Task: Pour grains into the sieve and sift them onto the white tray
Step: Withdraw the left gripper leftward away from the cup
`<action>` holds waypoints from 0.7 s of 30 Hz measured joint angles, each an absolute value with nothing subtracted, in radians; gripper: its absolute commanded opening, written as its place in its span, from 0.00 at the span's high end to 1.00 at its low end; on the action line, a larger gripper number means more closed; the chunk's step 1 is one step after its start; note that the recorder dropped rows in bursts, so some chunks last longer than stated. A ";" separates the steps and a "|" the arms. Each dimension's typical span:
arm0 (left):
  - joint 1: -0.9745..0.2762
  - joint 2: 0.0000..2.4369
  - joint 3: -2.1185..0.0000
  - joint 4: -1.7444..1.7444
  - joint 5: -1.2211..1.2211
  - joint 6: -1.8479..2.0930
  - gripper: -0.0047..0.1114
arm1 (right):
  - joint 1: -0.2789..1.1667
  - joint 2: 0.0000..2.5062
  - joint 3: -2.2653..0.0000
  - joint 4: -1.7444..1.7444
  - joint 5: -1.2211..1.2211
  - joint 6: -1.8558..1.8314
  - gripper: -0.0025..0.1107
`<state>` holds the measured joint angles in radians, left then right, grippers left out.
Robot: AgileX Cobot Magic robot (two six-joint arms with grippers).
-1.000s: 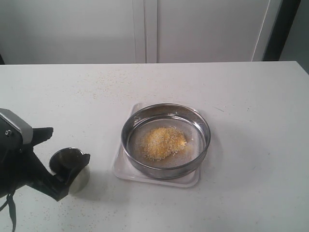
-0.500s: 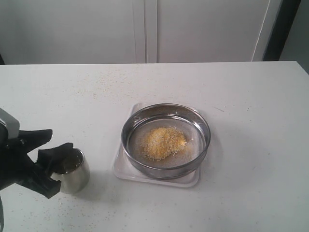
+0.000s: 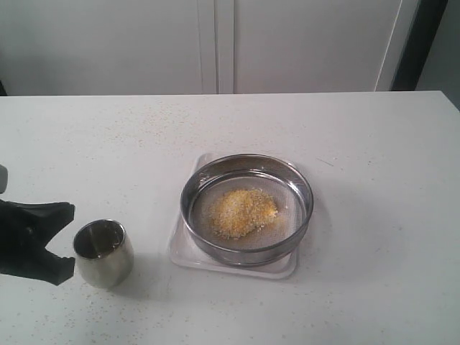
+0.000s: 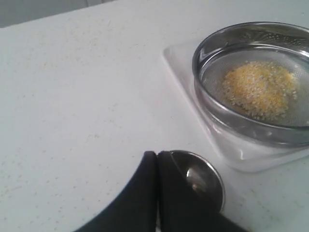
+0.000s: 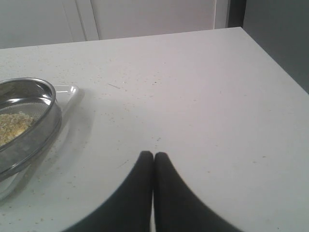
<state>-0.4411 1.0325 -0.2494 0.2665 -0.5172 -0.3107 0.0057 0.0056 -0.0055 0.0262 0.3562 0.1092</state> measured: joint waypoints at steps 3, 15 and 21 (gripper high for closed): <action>-0.441 0.992 -0.289 0.254 -0.369 -0.330 0.96 | 0.006 0.006 -0.006 0.026 0.356 0.109 0.98; -0.441 0.903 -0.506 0.235 0.344 -0.376 0.96 | 0.006 0.006 -0.006 0.026 0.356 0.109 0.98; -0.441 0.902 -0.584 0.228 0.553 -0.376 0.96 | 0.006 0.006 -0.006 0.026 0.356 0.109 0.98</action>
<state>-0.4411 0.9024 -0.5839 0.2282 0.5529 -0.3763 0.0057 0.0056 -0.0055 0.0262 0.3562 0.1092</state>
